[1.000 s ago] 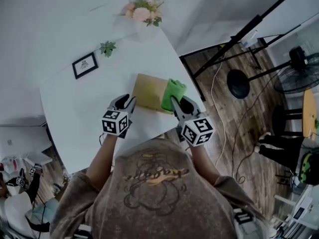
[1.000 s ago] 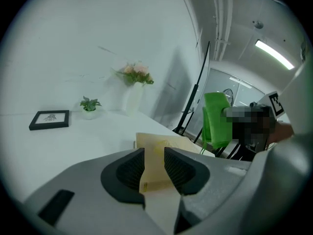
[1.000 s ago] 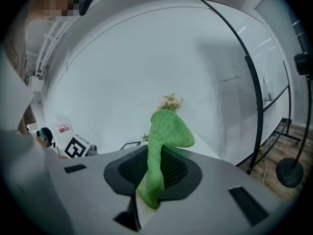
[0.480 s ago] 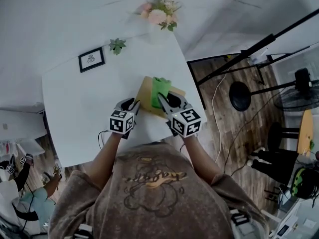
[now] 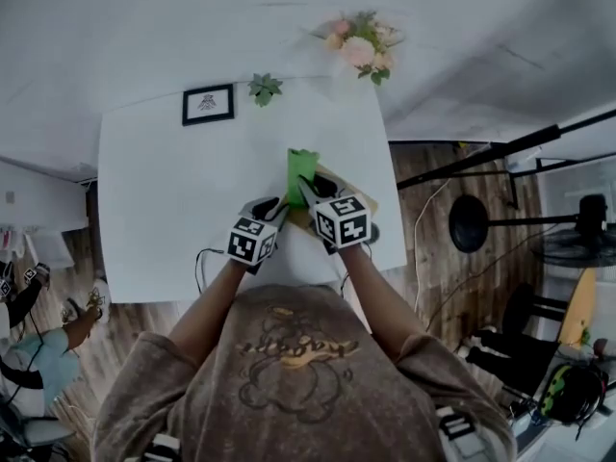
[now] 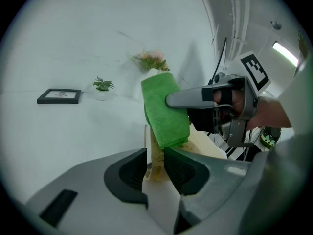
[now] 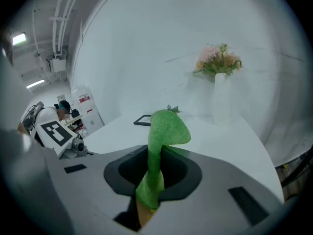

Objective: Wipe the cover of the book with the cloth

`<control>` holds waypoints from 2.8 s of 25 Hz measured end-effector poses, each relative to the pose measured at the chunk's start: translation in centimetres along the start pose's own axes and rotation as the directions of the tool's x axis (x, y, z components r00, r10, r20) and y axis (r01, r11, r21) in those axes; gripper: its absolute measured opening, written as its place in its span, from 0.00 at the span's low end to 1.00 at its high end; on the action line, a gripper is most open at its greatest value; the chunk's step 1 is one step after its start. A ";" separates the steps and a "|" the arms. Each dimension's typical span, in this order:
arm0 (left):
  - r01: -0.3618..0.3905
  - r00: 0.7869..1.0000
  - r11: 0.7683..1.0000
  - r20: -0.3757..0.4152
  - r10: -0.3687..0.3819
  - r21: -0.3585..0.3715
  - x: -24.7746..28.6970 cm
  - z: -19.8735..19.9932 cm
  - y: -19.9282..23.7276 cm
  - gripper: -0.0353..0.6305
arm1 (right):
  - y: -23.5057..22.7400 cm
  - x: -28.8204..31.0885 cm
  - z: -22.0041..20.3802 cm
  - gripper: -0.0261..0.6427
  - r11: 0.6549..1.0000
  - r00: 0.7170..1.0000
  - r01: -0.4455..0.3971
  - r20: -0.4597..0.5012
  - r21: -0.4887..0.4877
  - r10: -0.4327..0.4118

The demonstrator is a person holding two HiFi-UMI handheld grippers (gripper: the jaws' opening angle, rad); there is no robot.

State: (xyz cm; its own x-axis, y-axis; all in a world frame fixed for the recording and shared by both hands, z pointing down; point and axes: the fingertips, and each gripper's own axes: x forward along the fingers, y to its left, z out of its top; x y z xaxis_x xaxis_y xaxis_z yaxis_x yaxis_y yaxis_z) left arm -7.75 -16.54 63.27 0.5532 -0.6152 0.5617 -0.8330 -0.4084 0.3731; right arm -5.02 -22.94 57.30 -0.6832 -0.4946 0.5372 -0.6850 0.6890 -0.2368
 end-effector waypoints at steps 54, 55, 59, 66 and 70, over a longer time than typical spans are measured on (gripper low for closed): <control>0.015 0.999 1.000 -0.046 -0.015 0.014 0.3 -0.2 -1.0 0.18 | -14.7 -13.8 -9.9 0.14 0.910 0.927 0.373 -0.042 0.181 -0.372; 0.015 0.999 1.000 -0.047 -0.014 0.013 0.3 -0.2 -1.0 0.18 | -14.9 -14.2 -10.0 0.14 0.908 0.927 0.374 -0.038 0.186 -0.374; 0.016 0.999 1.000 -0.052 -0.015 0.014 0.2 -0.3 -1.0 0.18 | -15.6 -15.8 -10.9 0.14 0.894 0.918 0.395 -0.040 0.212 -0.396; 0.020 0.998 1.000 -0.054 -0.019 0.011 0.1 -0.2 -1.1 0.18 | -17.2 -19.2 -12.0 0.13 0.847 0.894 0.443 -0.071 0.295 -0.443; 0.020 0.999 1.000 -0.050 -0.019 0.012 0.1 -0.2 -1.1 0.18 | -17.2 -20.7 -11.8 0.13 0.843 0.888 0.454 -0.072 0.290 -0.453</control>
State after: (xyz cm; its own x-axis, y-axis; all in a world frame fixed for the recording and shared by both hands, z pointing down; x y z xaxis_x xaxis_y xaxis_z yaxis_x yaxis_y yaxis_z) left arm -6.79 -16.07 63.05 0.5687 -0.5729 0.5903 -0.8217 -0.4286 0.3756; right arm 23.87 -18.32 59.84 -0.2779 -0.7134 0.6433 -0.9606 0.2025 -0.1904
